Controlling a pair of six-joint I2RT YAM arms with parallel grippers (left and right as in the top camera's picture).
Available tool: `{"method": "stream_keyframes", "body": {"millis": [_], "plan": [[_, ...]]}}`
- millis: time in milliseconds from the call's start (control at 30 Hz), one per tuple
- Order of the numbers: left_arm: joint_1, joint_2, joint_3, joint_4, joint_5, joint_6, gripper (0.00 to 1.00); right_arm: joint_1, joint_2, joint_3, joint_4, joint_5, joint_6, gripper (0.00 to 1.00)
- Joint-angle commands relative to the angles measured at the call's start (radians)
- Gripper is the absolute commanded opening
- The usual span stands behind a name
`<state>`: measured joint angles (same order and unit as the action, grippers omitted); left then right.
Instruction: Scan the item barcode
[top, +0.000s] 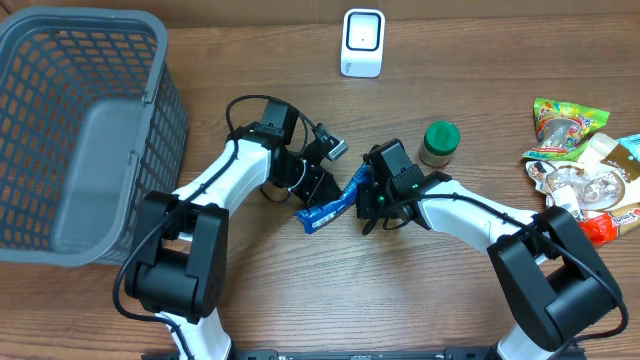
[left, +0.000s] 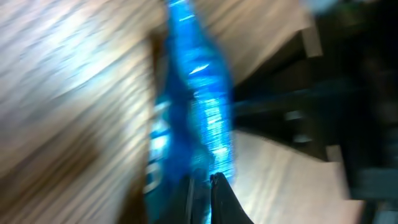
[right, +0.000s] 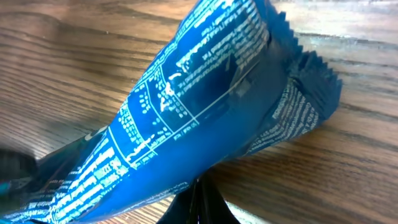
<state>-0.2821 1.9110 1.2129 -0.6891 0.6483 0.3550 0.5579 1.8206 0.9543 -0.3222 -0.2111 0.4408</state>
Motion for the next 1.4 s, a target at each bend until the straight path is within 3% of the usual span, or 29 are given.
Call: {"method": "stream_keyframes", "body": {"millis": [0,267,633,933,1100,1367], "plan": [[0.033,-0.023,-0.005,-0.015,-0.168,-0.014,0.04,0.002,-0.005,-0.002,0.006,-0.015,0.005,0.04],[0.075,-0.020,-0.005,-0.038,-0.219,0.008,0.04,0.002,-0.005,-0.002,0.040,-0.056,0.005,0.04],[0.025,-0.018,-0.032,-0.046,-0.206,0.020,0.05,0.002,-0.005,-0.002,0.094,-0.082,0.005,0.04],[-0.020,-0.018,-0.083,0.018,-0.143,-0.002,0.04,0.002,-0.004,-0.002,0.126,-0.082,0.005,0.04],[-0.026,-0.018,-0.083,0.053,-0.026,-0.003,0.04,0.002,-0.004,-0.002,0.146,-0.079,0.005,0.04],[-0.084,-0.018,-0.083,0.145,-0.031,-0.065,0.04,0.002,0.016,-0.002,0.155,-0.079,0.005,0.04]]}}
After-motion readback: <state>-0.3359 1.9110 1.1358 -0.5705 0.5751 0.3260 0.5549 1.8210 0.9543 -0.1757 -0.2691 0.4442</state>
